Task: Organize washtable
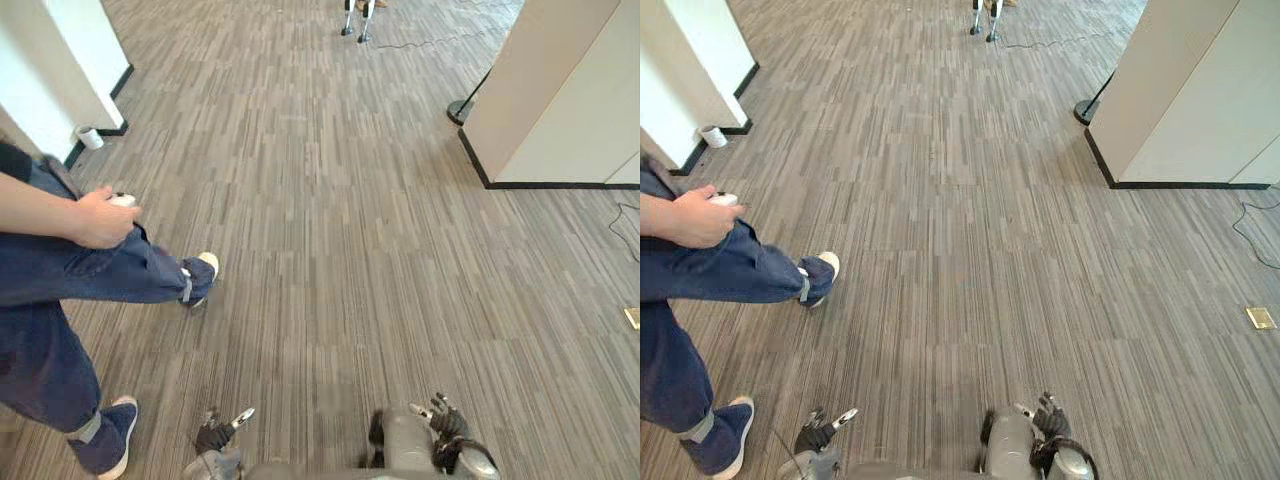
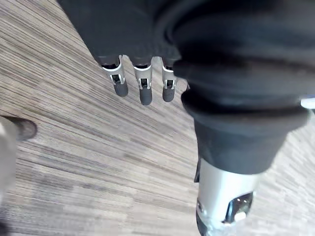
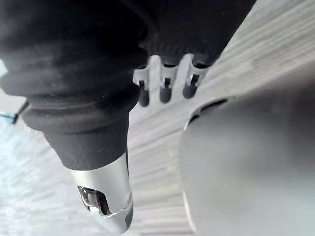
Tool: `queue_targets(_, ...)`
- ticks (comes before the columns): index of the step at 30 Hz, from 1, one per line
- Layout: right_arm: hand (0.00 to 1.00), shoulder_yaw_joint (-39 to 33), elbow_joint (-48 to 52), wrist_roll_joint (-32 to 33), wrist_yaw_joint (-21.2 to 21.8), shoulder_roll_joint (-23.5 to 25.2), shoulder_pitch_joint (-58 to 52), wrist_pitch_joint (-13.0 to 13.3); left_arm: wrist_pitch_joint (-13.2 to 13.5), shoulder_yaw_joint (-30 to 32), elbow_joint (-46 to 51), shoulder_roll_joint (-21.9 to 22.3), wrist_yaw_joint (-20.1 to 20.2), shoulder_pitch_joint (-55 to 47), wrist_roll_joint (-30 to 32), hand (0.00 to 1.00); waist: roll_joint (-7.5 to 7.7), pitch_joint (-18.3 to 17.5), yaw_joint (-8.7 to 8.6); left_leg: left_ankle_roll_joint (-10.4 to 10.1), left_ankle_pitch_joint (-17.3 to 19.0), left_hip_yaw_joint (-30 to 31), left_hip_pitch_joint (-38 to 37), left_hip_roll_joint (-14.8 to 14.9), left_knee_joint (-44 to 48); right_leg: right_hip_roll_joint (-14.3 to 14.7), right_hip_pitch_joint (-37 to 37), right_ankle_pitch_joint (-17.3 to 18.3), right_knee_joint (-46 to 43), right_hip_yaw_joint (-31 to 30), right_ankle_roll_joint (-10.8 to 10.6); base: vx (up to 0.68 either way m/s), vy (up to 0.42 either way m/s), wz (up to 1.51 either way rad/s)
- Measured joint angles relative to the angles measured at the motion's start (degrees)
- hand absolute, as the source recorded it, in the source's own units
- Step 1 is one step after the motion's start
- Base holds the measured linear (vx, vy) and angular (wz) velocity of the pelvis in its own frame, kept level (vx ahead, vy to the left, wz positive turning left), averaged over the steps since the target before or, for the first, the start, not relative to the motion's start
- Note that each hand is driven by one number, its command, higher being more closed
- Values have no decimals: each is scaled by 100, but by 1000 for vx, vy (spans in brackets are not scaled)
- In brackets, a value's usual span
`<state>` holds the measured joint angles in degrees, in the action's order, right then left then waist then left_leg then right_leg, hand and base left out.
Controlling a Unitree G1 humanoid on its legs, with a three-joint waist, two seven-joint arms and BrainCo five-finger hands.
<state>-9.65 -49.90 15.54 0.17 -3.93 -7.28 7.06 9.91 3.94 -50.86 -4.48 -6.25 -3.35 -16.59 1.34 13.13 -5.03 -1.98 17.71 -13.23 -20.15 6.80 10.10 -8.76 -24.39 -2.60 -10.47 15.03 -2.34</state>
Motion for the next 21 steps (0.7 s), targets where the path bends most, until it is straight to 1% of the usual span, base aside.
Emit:
queue_targets(1,0,-6,-91,14,-1,-40,6,-30,-1,-20,-11,54,-3,5,26,0,-54,-47,-58,-133,-31,116,-94,81,45,-8,34,-545,-201,-87,117,1054,-296,76)
queue_targets(2,0,-161,-190,23,1,-75,57,-71,7,-106,-27,125,8,13,47,0,-275,-87,-35,-556,-416,215,-41,271,349,39,-131,-515,-864,-152,442,831,-277,24)
queue_targets(3,0,-212,-217,15,1,-188,74,-84,6,-119,-53,199,6,-37,55,0,-471,-95,-12,-654,-1024,339,250,445,1107,182,-126,-69,-1284,-141,482,993,-335,-4)
queue_targets(4,0,-253,-218,12,1,-204,74,-99,4,-100,-71,214,2,-68,71,0,-521,-90,3,-797,-1478,390,475,538,1633,209,-42,104,-1371,-125,541,794,-260,-25)
queue_targets(5,0,-291,-237,8,-12,-204,79,-111,2,-75,-128,228,-7,-130,81,0,-600,-80,70,-1097,-2118,528,1002,771,2885,334,284,426,-1354,-94,641,643,-176,-27)
queue_targets(6,0,-288,-282,9,-27,-219,89,-126,-3,-17,-161,248,4,-178,79,0,-633,-53,119,-1150,-2124,463,1396,1040,4050,511,654,629,-1289,-103,692,789,-192,-37)
queue_targets(7,0,-261,-297,9,-33,-202,98,-129,-3,96,-163,267,9,-288,78,0,-626,7,154,-1041,-1897,342,1801,1359,5368,740,1291,844,-1102,-114,754,747,-171,-35)
queue_targets(8,0,-209,-306,13,-57,-190,107,-126,-4,128,-162,263,5,-354,66,0,-579,53,194,-824,-1751,277,1973,1458,5835,838,1633,931,-975,-151,775,828,-164,-45)
queue_targets(9,0,-92,-311,16,-117,-148,126,-118,-4,146,-159,251,2,-477,33,0,-466,71,308,-493,-1449,162,2350,1481,6257,928,2169,1063,-731,-275,783,825,-117,-52)
queue_targets(10,0,-19,-298,86,-129,-90,158,-84,29,336,-93,254,5,-582,-135,0,-356,62,417,-295,-1188,-16,2928,1472,6024,992,2622,1164,-378,-424,779,546,-59,-58)
queue_targets(11,0,14,-302,92,-129,-88,180,-78,52,443,-57,250,2,-586,-195,0,-343,62,451,-276,-1074,-138,3110,1476,5723,994,2750,1188,-271,-505,748,507,-18,-56)
queue_targets(12,0,25,-314,95,-128,-90,227,-80,52,616,-32,263,-1,-599,-291,0,-339,63,525,-281,-932,-272,3393,1476,5187,996,2953,1221,-146,-650,717,444,49,-65)
queue_targets(13,0,128,-327,94,-128,-93,284,-98,51,760,-30,250,-8,-668,-315,0,-332,64,596,-346,-872,-293,3657,1324,4107,945,3196,1262,49,-827,637,562,78,-69)
queue_targets(14,0,111,-328,94,-126,-88,307,-97,48,814,-43,251,-11,-732,-316,0,-325,71,596,-373,-887,-249,3669,1200,3314,902,3314,1298,126,-902,570,657,184,-93)
queue_targets(15,0,101,-334,87,-122,-95,287,-72,39,872,-48,323,-33,-972,-350,0,-328,46,599,-741,-1176,2,3405,810,1060,797,3486,1483,180,-1054,340,520,198,-79)
queue_targets(16,0,101,-333,86,-122,-106,242,-64,37,900,-62,379,-35,-1063,-379,0,-366,23,587,-795,-1309,120,3349,743,494,788,3569,1607,166,-1124,267,623,311,-86)
queue_targets(17,0,100,-346,85,-129,-108,133,-67,32,916,-169,428,-32,-1176,-432,0,-398,-6,616,-577,-1657,292,3350,683,495,742,3659,1838,28,-1252,152,559,350,-76)
queue_targets(18,0,104,-464,82,-134,-17,46,-81,11,1026,-283,418,-27,-1271,-526,0,-285,-138,674,-440,-1754,384,3360,510,917,540,3685,2071,-294,-1349,-1,594,349,-72)
queue_targets(19,0,44,-553,117,-117,82,-31,-92,3,1074,-347,330,-35,-1300,-532,0,-88,-203,634,-238,-1406,311,3358,413,1272,345,3397,2120,-1119,-1327,-90,496,275,-52)
queue_targets(20,0,-3,-553,81,-112,117,-19,-88,2,1069,-373,279,-30,-1294,-528,0,-25,-206,586,-210,-1289,223,3301,378,1351,233,3121,2075,-1748,-1310,-170,577,312,-21)
queue_targets(21,0,-64,-559,31,-103,172,14,-94,-18,1009,-447,167,-30,-1229,-522,0,154,-183,555,-106,-1069,127,3069,209,1310,-63,2525,1666,-3081,-1234,-565,652,346,-6)
